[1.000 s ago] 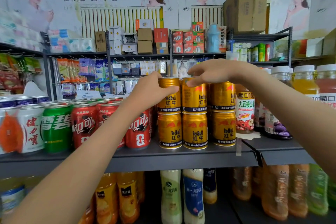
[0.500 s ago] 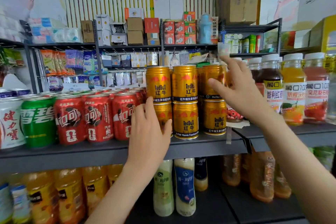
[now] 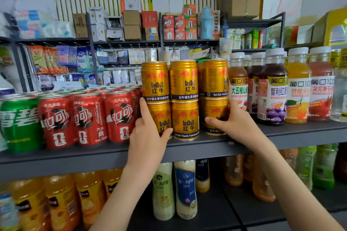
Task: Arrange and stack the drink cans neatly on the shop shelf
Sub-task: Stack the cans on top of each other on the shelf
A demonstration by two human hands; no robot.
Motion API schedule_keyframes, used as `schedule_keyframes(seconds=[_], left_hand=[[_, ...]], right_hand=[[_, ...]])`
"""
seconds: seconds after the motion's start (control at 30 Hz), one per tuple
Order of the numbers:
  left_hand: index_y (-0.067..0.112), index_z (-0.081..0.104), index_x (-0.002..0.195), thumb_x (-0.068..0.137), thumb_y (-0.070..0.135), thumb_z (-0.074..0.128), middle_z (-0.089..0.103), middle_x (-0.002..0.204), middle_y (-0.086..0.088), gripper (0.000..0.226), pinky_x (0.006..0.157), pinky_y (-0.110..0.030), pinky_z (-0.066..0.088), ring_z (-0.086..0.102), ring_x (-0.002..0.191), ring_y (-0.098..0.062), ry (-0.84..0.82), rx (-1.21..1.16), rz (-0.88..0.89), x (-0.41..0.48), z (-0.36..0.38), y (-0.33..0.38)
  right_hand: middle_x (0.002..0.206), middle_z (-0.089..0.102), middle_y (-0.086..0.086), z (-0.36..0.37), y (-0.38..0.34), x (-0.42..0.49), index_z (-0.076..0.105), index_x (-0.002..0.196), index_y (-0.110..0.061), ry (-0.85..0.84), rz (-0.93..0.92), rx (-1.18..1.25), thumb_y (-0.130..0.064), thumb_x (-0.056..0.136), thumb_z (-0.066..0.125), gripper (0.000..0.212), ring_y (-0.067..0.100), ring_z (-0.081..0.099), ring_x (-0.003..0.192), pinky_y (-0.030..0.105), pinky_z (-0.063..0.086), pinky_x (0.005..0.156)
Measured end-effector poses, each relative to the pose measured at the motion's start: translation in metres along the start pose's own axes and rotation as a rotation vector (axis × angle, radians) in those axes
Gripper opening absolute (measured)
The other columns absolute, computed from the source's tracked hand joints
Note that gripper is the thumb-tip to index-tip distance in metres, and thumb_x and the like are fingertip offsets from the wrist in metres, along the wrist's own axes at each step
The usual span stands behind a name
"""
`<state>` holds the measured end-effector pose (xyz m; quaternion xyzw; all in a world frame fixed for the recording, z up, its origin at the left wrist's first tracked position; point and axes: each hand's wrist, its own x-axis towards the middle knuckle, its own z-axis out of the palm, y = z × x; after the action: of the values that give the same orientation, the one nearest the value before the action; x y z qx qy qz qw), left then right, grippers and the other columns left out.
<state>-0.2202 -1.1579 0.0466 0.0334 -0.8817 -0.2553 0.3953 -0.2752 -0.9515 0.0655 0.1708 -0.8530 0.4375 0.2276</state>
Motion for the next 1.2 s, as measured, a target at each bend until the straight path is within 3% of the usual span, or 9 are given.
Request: schedule_keyframes(seconds=[0.23, 0.3, 0.37, 0.43, 0.6, 0.67, 0.83, 1.2], left_hand=[[0.018, -0.010, 0.150, 0.088, 0.043, 0.058, 0.041, 0.136, -0.010, 0.095, 0.095, -0.034, 0.041, 0.047, 0.118, -0.025, -0.031, 0.018, 0.002, -0.005, -0.004, 0.002], [0.008, 0.012, 0.149, 0.085, 0.042, 0.061, 0.044, 0.129, -0.016, 0.088, 0.090, -0.034, 0.045, 0.048, 0.113, -0.028, 0.086, 0.167, 0.061, -0.014, -0.005, 0.007], [0.000, 0.039, 0.136, 0.080, 0.040, 0.067, 0.053, 0.112, -0.017, 0.073, 0.077, -0.033, 0.049, 0.055, 0.098, -0.029, 0.240, 0.176, 0.113, -0.022, -0.004, 0.017], [0.003, 0.050, 0.123, 0.079, 0.041, 0.066, 0.058, 0.098, -0.011, 0.061, 0.066, -0.025, 0.045, 0.060, 0.086, -0.024, 0.263, 0.129, 0.151, -0.025, 0.001, 0.026], [0.003, 0.049, 0.131, 0.074, 0.043, 0.075, 0.064, 0.089, -0.009, 0.074, 0.054, -0.024, 0.050, 0.065, 0.072, -0.020, 0.052, 0.192, 0.105, -0.025, 0.021, 0.045], [0.000, 0.053, 0.127, 0.065, 0.041, 0.082, 0.064, 0.083, -0.010, 0.080, 0.047, -0.024, 0.050, 0.065, 0.064, -0.020, 0.051, 0.242, 0.074, -0.026, 0.028, 0.048], [-0.003, 0.055, 0.123, 0.058, 0.040, 0.087, 0.063, 0.085, -0.014, 0.084, 0.048, -0.026, 0.052, 0.066, 0.066, -0.024, 0.122, 0.268, 0.062, -0.023, 0.040, 0.050], [-0.004, 0.052, 0.125, 0.055, 0.044, 0.087, 0.068, 0.082, -0.013, 0.092, 0.048, -0.029, 0.052, 0.067, 0.069, -0.026, 0.032, 0.280, 0.022, -0.016, 0.052, 0.064]], right_hand=[[0.107, 0.057, -0.010, -0.003, 0.003, 0.002, 0.042, 0.131, -0.024, 0.005, 0.009, 0.027, -0.037, 0.077, 0.075, 0.065, 0.007, 0.053, 0.093, 0.006, 0.035, 0.065], [0.107, 0.057, -0.010, -0.003, 0.004, 0.003, 0.043, 0.131, -0.024, 0.012, 0.009, 0.031, -0.038, 0.076, 0.076, 0.066, 0.006, 0.053, 0.094, 0.006, 0.035, 0.065], [0.107, 0.057, -0.010, -0.002, 0.005, 0.004, 0.044, 0.131, -0.023, 0.018, 0.006, 0.025, -0.039, 0.075, 0.076, 0.066, 0.007, 0.054, 0.095, 0.007, 0.036, 0.066], [0.106, 0.057, -0.010, -0.002, 0.005, 0.004, 0.044, 0.130, -0.023, 0.029, 0.005, 0.019, -0.039, 0.075, 0.076, 0.066, 0.008, 0.053, 0.095, 0.007, 0.036, 0.067], [0.104, 0.057, -0.011, -0.003, 0.005, 0.001, 0.046, 0.129, -0.024, 0.058, -0.013, 0.010, -0.040, 0.074, 0.077, 0.065, 0.005, 0.053, 0.092, 0.006, 0.035, 0.065], [0.102, 0.057, -0.012, -0.005, 0.006, 0.001, 0.047, 0.129, -0.024, 0.063, -0.020, 0.009, -0.040, 0.073, 0.077, 0.065, 0.005, 0.053, 0.091, 0.005, 0.036, 0.065], [0.097, 0.056, -0.017, -0.006, 0.007, 0.001, 0.049, 0.127, -0.026, 0.069, -0.041, 0.023, -0.039, 0.073, 0.078, 0.063, -0.003, 0.052, 0.084, 0.005, 0.037, 0.064], [0.100, 0.058, -0.013, -0.009, 0.011, 0.004, 0.049, 0.127, -0.025, 0.040, -0.039, 0.076, -0.038, 0.073, 0.078, 0.063, 0.004, 0.056, 0.088, 0.007, 0.039, 0.064]])
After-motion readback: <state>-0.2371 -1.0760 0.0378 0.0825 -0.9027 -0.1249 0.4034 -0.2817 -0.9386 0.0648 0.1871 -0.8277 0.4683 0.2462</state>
